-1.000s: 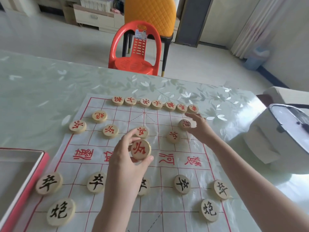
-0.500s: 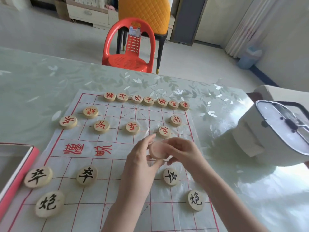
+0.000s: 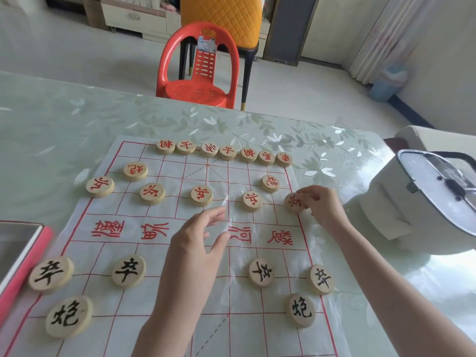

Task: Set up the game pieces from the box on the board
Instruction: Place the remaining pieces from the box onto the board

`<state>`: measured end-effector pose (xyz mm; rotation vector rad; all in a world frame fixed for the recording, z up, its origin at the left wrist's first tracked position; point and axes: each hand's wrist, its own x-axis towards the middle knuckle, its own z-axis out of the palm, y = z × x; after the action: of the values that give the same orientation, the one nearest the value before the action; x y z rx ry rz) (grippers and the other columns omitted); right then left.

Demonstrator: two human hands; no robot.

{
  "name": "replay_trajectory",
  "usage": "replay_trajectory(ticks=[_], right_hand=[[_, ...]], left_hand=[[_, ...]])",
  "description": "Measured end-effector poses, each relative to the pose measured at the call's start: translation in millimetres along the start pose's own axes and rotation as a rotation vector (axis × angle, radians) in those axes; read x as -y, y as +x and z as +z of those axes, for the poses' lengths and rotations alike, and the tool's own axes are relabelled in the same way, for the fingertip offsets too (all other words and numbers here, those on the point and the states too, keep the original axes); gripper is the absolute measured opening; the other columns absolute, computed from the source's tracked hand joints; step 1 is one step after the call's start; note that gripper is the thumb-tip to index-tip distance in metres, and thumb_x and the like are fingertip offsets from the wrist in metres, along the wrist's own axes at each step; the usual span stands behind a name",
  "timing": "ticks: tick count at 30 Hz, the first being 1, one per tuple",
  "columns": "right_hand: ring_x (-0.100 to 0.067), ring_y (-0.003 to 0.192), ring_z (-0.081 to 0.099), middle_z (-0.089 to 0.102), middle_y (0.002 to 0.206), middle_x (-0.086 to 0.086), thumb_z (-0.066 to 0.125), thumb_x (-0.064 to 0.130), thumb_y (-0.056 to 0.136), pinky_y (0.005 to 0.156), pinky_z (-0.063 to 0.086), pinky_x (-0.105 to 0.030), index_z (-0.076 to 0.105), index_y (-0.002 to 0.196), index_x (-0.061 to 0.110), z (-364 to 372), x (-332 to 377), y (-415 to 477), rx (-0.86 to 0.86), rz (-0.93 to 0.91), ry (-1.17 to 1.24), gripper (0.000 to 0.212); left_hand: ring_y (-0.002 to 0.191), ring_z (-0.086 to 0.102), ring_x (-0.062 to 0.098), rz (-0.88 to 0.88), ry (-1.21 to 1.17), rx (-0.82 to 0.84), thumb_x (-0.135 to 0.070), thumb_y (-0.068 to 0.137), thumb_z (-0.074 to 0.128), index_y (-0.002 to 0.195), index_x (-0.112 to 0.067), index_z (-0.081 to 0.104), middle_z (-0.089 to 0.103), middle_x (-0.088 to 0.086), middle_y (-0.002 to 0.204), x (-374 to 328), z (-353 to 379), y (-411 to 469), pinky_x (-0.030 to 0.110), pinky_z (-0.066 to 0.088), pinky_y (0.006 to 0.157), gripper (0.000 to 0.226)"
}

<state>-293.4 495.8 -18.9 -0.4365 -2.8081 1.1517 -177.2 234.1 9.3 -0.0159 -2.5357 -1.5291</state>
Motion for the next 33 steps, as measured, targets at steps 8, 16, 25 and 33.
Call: replay_trajectory(ticks=[8,16,25,33], right_hand=[[-0.017,0.078,0.053,0.057,0.107,-0.006,0.061,0.017,0.087,0.071,0.039,-0.029,0.068,0.096,0.015,5.2,2.8,-12.0,-0.139,-0.079,-0.110,0.012],[0.003,0.072,0.055,0.067,0.096,0.006,0.059,0.015,0.089,0.061,0.042,-0.007,0.069,0.095,0.020,50.5,89.8,-74.7,0.054,-0.346,0.040,0.013],[0.003,0.077,0.055,0.065,0.104,0.010,0.063,0.020,0.086,0.066,0.044,-0.007,0.067,0.103,0.020,113.2,163.3,-144.1,0.331,-0.421,0.126,0.018],[-0.001,0.081,0.057,0.065,0.106,0.010,0.060,0.020,0.087,0.067,0.046,-0.007,0.066,0.104,0.022,137.5,202.5,-180.7,0.419,-0.435,0.140,0.018]], left_hand=[[0.098,0.053,-0.011,-0.016,0.002,-0.045,-0.014,0.083,0.064,0.114,-0.028,0.060,0.059,-0.021,0.109,7.0,-19.3,2.3,0.004,0.039,0.082,0.034],[0.099,0.057,-0.009,-0.090,-0.051,-0.152,-0.009,0.083,0.063,0.107,-0.027,0.064,0.066,-0.014,0.104,40.0,-69.1,-11.9,-0.001,0.041,0.078,0.030],[0.091,0.060,-0.013,-0.151,-0.139,-0.251,-0.001,0.084,0.060,0.095,-0.032,0.062,0.067,-0.011,0.102,69.6,-147.0,-25.6,0.001,0.044,0.081,0.034],[0.102,0.060,0.038,-0.201,0.487,-0.377,0.006,0.072,0.068,0.111,-0.008,0.063,0.065,0.018,0.109,139.4,-274.3,-16.5,0.047,0.045,0.088,0.042]])
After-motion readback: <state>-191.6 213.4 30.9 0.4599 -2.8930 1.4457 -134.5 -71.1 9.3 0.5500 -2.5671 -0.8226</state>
